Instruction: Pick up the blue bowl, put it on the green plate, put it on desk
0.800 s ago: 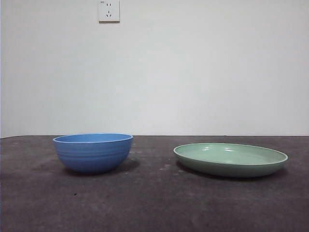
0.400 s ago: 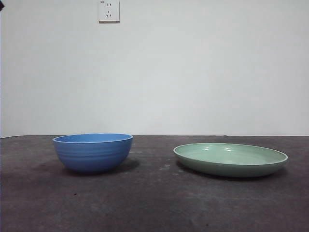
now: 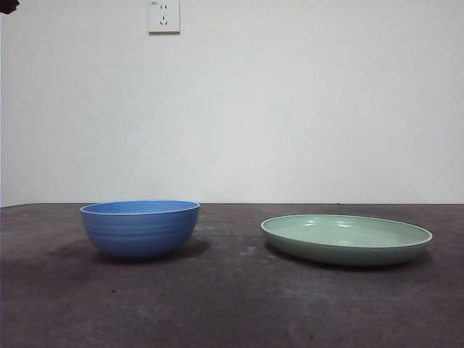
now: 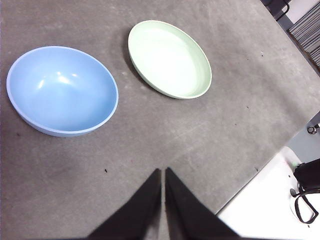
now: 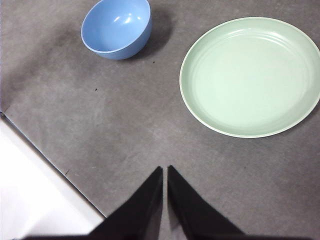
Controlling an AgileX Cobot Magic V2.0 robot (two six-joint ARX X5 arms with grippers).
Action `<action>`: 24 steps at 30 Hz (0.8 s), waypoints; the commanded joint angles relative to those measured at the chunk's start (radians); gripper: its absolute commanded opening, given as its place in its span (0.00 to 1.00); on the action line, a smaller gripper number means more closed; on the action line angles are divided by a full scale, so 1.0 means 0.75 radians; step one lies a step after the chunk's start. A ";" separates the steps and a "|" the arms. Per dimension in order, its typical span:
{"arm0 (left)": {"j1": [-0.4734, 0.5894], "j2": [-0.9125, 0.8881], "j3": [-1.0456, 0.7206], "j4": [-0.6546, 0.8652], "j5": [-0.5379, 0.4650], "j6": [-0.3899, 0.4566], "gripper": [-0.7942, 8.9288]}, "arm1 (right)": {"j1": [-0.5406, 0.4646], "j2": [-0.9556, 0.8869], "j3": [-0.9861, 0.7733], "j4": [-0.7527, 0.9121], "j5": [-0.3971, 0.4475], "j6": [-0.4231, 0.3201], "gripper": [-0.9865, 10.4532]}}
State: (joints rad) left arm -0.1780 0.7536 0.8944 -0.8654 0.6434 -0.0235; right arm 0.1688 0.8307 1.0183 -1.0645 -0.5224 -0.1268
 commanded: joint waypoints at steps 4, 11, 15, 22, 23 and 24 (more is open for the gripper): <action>-0.004 0.007 0.028 0.008 0.007 0.016 0.37 | 0.003 0.006 0.028 0.013 -0.002 -0.005 0.33; -0.004 0.007 0.028 0.023 0.005 0.003 0.56 | 0.003 0.006 0.028 0.023 -0.001 0.019 0.42; -0.004 0.013 0.028 0.050 -0.001 -0.021 0.56 | 0.003 0.006 0.028 0.023 -0.001 0.020 0.42; -0.008 0.095 0.040 0.107 -0.070 -0.088 0.55 | 0.003 0.006 0.028 0.024 -0.001 0.025 0.42; -0.010 0.120 0.053 0.117 -0.085 -0.098 0.55 | 0.003 0.006 0.028 0.026 -0.001 0.025 0.42; -0.015 0.148 0.069 0.128 -0.112 -0.098 0.55 | 0.003 0.006 0.028 0.029 -0.001 0.025 0.42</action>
State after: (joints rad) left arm -0.1844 0.8467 0.9119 -0.7902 0.5713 -0.0795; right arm 0.1688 0.8310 1.0183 -1.0557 -0.5217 -0.1219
